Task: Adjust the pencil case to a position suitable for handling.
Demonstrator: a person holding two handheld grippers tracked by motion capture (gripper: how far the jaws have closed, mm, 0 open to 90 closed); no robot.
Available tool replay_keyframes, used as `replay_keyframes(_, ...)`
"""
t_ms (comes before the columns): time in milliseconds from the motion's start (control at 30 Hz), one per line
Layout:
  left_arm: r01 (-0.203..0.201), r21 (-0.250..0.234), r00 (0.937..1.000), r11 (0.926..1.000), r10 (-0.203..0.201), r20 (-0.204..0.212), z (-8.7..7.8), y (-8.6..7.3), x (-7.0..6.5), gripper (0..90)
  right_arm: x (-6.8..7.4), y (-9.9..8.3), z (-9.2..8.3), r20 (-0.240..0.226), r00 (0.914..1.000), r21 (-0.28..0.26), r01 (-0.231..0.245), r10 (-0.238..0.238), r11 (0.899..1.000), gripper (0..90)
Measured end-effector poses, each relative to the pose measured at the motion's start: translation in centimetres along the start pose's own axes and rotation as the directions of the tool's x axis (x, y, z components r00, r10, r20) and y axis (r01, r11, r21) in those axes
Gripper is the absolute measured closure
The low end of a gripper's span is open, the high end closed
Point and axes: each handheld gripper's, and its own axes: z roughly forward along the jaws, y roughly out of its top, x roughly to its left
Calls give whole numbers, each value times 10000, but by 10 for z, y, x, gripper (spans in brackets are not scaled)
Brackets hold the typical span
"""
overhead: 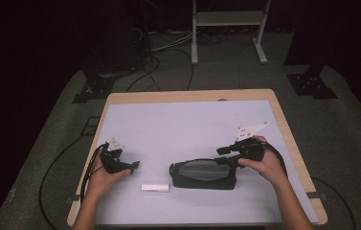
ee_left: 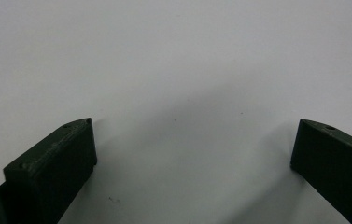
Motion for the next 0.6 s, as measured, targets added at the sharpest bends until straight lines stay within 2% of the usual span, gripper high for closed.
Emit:
replay_keyframes(367,-2,0,10000,10000,2,-2,0,0,0,0,1,-1,-19,537,9985,-523,-82,110,9986,452)
replay_keyframes(533,-3,1,10000,10000,3,0,0,0,0,0,-1,-4,-26,1076,9939,-689,-149,223,9975,394)
replay_keyframes(600,-4,1,10000,10000,4,2,0,0,0,0,-2,-6,-29,1421,9895,-765,-141,249,9970,369)
